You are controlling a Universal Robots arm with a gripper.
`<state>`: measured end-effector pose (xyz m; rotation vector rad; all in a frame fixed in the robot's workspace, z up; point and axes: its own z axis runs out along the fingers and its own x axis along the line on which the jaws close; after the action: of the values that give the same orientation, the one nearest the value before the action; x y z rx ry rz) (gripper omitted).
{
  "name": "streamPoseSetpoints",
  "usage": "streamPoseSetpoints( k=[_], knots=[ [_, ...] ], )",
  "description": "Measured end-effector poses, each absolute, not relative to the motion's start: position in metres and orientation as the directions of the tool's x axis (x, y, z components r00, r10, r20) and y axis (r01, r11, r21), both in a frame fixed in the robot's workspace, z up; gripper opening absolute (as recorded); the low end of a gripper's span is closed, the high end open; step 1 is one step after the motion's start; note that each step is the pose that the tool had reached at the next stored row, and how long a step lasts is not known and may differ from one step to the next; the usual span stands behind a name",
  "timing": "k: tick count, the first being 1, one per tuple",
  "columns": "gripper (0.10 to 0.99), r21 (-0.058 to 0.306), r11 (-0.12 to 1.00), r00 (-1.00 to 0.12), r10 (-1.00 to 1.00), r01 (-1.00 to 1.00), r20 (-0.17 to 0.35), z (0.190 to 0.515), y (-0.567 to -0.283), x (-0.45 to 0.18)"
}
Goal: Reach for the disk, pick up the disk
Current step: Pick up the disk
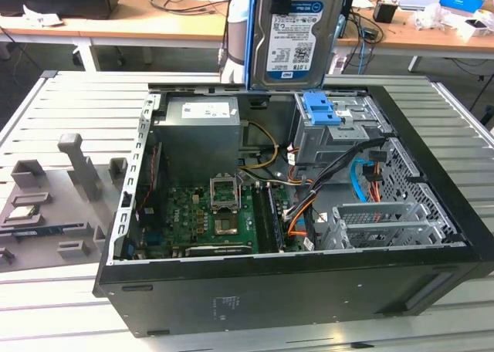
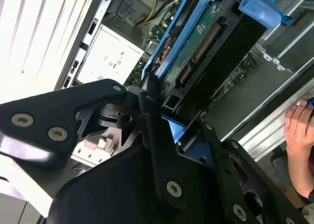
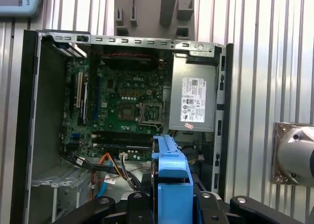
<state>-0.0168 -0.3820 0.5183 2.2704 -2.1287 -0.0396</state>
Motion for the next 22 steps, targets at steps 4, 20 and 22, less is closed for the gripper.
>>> streamPoseSetpoints(
  k=[4,20,22],
  knots=[
    [0.365,0.039,-0.064,0.064,-0.998,-0.997,0.001,0.518,-0.386,-0.017],
    [0.365,0.039,-0.064,0.064,-0.998,-0.997,0.001,0.518,-0.412,-0.017],
    [0.365,0.039,-0.064,0.064,-0.998,-0.997,0.001,0.518,-0.415,-0.017]
  ],
)
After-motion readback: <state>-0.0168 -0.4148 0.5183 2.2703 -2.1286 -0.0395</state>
